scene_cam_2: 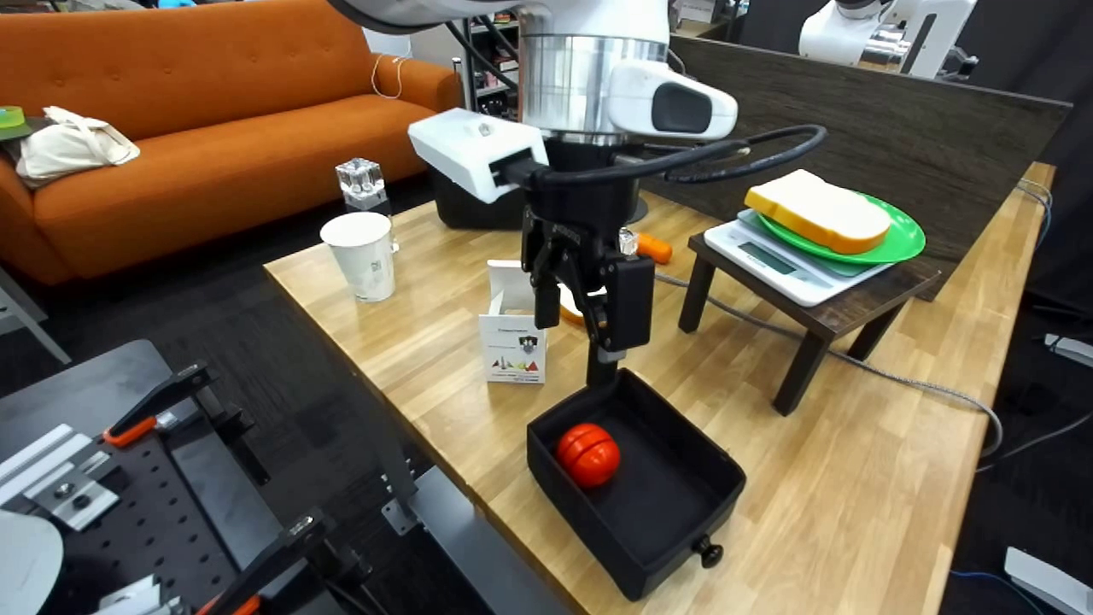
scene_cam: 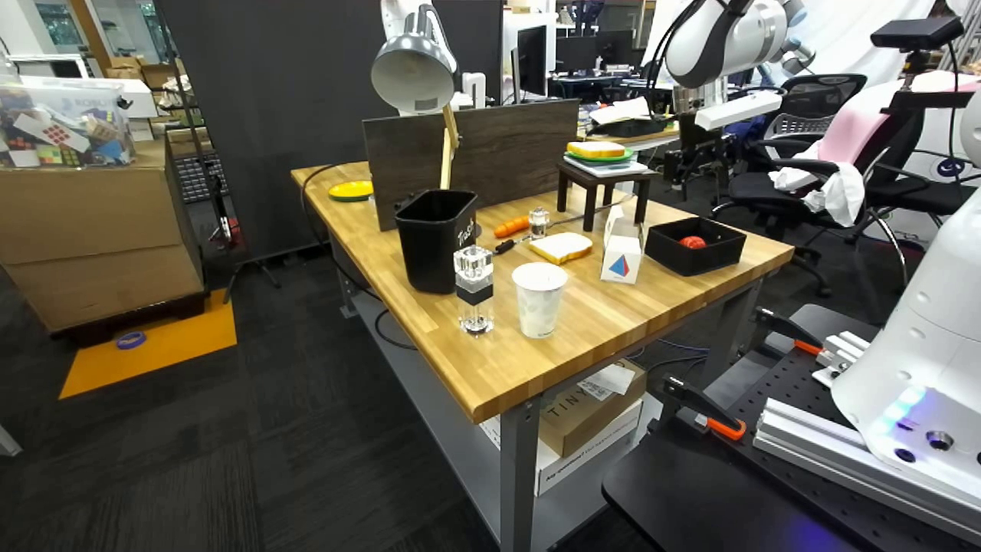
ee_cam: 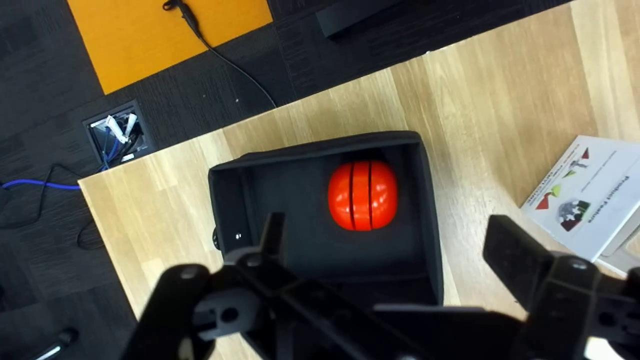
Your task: Place the tomato toy on the slice of bread
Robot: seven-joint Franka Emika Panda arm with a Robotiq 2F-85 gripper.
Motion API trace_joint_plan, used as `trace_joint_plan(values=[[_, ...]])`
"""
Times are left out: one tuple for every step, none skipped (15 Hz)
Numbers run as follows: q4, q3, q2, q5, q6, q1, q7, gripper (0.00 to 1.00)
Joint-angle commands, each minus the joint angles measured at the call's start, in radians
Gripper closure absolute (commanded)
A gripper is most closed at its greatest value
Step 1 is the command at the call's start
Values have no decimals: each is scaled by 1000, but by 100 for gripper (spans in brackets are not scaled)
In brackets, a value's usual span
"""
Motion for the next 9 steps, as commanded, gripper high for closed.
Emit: trace_joint_plan(values=[[40,-11,54,37,-3,0,-5,0],[52,-13,80,46,6,-1,2,0],[68,-18,110,55,17,-2,10,0],[84,-22,137,68,19,-4,14,0],[103,-25,169,89,23,-7,11,0],[124,-28,201,111,25,-11,5,0],[146,-29,231,135,20,-15,-4,0],[168,-33,264,150,21,-18,-3,0],[186,-37,290,160,18,-19,-1,0]])
